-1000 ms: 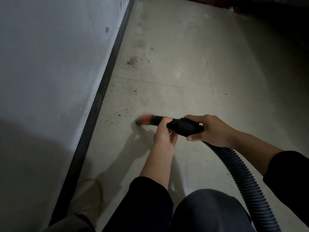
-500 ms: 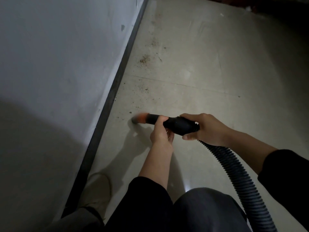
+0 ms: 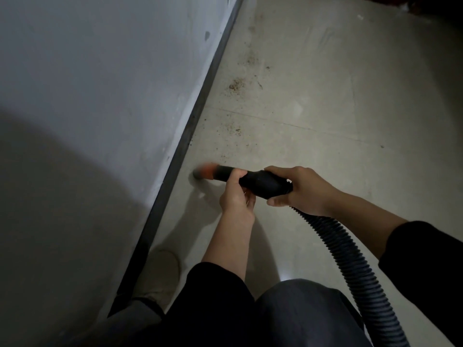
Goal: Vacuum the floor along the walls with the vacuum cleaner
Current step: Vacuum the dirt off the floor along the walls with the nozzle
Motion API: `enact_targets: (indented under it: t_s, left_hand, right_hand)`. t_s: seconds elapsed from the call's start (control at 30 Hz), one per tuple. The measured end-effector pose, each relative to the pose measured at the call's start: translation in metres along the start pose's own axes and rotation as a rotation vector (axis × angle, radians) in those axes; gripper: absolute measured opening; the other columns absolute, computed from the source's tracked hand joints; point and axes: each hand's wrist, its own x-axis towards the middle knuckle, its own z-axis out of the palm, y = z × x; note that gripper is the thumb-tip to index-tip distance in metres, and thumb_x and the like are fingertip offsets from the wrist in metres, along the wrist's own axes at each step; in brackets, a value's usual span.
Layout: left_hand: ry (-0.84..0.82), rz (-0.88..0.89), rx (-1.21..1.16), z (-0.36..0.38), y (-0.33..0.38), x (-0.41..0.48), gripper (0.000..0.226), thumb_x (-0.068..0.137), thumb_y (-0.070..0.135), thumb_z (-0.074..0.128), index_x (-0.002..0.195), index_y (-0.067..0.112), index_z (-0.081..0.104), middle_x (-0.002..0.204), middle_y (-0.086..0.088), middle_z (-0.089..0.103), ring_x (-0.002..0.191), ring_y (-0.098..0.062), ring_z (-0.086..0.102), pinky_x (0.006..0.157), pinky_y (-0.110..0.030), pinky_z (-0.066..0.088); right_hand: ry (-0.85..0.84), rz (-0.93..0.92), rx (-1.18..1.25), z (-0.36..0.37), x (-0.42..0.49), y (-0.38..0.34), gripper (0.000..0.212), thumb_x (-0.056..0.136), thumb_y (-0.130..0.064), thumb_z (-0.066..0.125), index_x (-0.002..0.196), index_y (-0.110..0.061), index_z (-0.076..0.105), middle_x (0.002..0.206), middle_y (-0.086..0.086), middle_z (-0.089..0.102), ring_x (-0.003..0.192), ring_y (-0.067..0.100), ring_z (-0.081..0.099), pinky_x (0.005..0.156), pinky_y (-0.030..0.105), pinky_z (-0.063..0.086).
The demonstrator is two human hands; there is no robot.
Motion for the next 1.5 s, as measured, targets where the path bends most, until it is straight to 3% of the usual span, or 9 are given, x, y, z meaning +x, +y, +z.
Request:
enact_targets:
  t_s: [0.3,0.63,1.2,1.37,1.5]
  left_hand:
    - [0.009,0.018,-0.058,-0.009,0.015,0.005,0.035,0.083,0.015,0.067,0.117,0.005,0.060,0.102,-0.010,0.069,0.091,-0.022,0.067,0.075,-0.026,0.055]
    - [0.043,0.024,-0.070,-0.014,0.025,0.010,0.040,0.082,0.016,0.069,0.120,0.006,0.060,0.109,-0.012,0.069,0.091,-0.021,0.067,0.064,-0.024,0.053]
    - [0.008,0.007,-0.046,-0.005,0.020,0.012,0.042,0.084,0.018,0.070,0.122,0.004,0.061,0.110,-0.011,0.071,0.091,-0.019,0.069,0.064,-0.022,0.052]
    - [-0.006,-0.019,-0.018,0.003,0.011,0.009,0.041,0.083,0.018,0.070,0.121,0.004,0.062,0.109,-0.010,0.071,0.089,-0.017,0.069,0.063,-0.021,0.053]
    - [-0.023,-0.044,0.000,0.009,0.004,0.008,0.040,0.084,0.018,0.070,0.120,0.004,0.062,0.105,-0.009,0.071,0.084,-0.015,0.068,0.060,-0.020,0.051]
  right_hand:
    - [0.017,-0.024,-0.032,0.010,0.013,-0.014,0.050,0.078,-0.025,0.079,0.123,-0.026,0.058,0.100,0.000,0.068,0.091,0.020,0.060,0.085,0.037,0.050]
    - [0.030,-0.041,-0.008,0.021,0.023,-0.020,0.049,0.078,-0.025,0.079,0.121,-0.027,0.058,0.099,-0.002,0.068,0.091,0.020,0.061,0.085,0.040,0.050]
    - [0.097,0.013,-0.040,0.019,0.018,-0.015,0.061,0.079,-0.030,0.078,0.133,-0.029,0.052,0.109,-0.001,0.068,0.098,0.021,0.061,0.085,0.035,0.049]
    - [0.095,0.040,-0.059,0.011,0.008,-0.010,0.056,0.080,-0.030,0.077,0.130,-0.031,0.053,0.100,-0.003,0.067,0.085,0.017,0.058,0.072,0.029,0.046]
    - [0.110,0.064,-0.068,0.004,0.001,-0.005,0.052,0.079,-0.029,0.078,0.126,-0.029,0.055,0.098,-0.002,0.067,0.085,0.019,0.059,0.076,0.033,0.050]
